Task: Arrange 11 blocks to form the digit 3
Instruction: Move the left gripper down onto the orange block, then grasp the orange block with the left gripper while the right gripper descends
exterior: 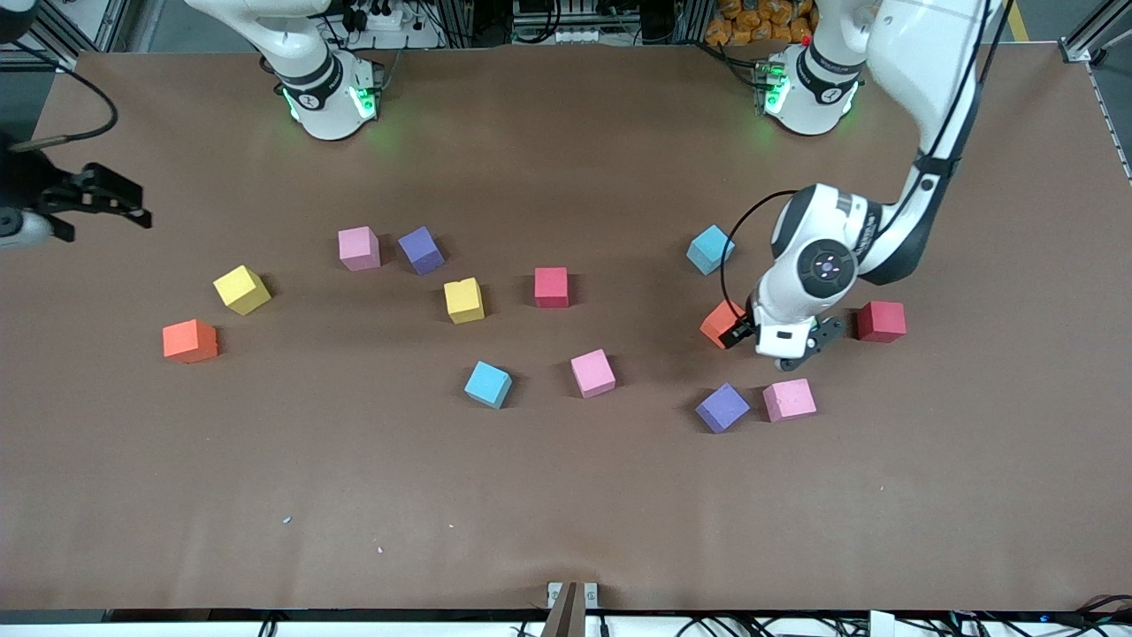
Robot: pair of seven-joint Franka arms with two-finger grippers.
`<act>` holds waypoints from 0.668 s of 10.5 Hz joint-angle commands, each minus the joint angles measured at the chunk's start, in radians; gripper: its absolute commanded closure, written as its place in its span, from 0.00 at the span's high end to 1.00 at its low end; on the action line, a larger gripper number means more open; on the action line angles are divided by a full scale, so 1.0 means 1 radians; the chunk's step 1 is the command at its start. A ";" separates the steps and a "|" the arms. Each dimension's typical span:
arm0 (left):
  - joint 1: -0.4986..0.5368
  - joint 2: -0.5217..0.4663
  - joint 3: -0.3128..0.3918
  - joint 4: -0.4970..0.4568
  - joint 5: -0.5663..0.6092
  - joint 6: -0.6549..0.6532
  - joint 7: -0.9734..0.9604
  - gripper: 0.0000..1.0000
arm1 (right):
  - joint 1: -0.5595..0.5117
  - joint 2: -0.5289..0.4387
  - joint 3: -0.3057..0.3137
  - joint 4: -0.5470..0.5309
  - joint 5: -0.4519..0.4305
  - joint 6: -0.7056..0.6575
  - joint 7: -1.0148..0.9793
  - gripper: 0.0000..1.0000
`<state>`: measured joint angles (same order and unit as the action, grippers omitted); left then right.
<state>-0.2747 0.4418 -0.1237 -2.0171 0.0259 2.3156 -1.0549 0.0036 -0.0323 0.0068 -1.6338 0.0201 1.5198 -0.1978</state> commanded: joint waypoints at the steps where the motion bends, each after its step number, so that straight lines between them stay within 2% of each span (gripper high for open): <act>1: -0.012 0.020 0.004 0.008 0.026 0.013 -0.036 1.00 | 0.091 -0.015 0.009 -0.081 0.014 0.058 0.091 1.00; 3: -0.027 0.047 0.004 0.012 0.026 0.034 -0.062 1.00 | 0.203 0.000 0.010 -0.121 0.015 0.117 0.211 1.00; 5: -0.046 0.078 0.006 0.014 0.026 0.060 -0.091 1.00 | 0.277 0.002 0.010 -0.249 0.035 0.291 0.222 1.00; 6: -0.054 0.080 0.006 0.014 0.026 0.061 -0.112 0.76 | 0.308 0.006 0.010 -0.314 0.046 0.369 0.224 1.00; 7: -0.051 0.074 0.006 0.014 0.026 0.059 -0.116 0.05 | 0.338 0.018 0.010 -0.392 0.047 0.451 0.225 1.00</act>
<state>-0.3165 0.5142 -0.1240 -2.0150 0.0260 2.3709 -1.1351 0.3098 -0.0057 0.0245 -1.9120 0.0444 1.8707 0.0209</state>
